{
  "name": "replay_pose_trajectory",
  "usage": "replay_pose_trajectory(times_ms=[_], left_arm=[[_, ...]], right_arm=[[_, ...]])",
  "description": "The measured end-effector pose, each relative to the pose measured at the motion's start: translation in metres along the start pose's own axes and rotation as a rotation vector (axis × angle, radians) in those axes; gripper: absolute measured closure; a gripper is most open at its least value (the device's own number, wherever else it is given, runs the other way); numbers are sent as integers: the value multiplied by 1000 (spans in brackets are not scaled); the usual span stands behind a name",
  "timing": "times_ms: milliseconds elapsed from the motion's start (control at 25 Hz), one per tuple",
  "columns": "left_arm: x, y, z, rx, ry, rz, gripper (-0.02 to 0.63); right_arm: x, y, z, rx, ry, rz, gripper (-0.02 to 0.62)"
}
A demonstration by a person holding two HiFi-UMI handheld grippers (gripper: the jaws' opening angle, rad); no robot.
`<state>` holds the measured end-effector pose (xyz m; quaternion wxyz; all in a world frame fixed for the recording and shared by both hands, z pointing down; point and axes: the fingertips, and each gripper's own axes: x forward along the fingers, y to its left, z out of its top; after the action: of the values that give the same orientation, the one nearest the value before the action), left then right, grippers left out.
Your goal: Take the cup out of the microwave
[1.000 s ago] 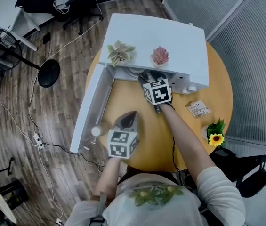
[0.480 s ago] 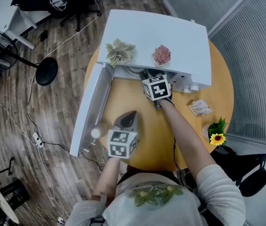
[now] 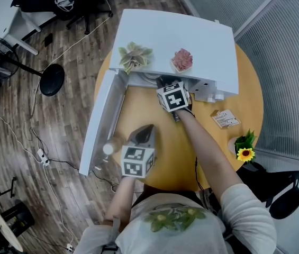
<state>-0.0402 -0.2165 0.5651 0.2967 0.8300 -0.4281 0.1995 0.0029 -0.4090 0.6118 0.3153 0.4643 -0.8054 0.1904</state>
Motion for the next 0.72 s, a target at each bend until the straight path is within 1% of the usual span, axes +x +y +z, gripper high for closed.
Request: replay_pose_trajectory(times_ms=[240, 560, 720], left_arm=[[-3, 2, -1, -2, 1, 4, 604], [-8, 1, 0, 3, -3, 4, 604], [-10, -1, 1, 8, -6, 5, 604]], right_arm=[[-2, -1, -1, -1, -1, 15, 523], [-15, 1, -8, -7, -27, 0, 523], [-23, 0, -13, 11, -39, -10, 525]])
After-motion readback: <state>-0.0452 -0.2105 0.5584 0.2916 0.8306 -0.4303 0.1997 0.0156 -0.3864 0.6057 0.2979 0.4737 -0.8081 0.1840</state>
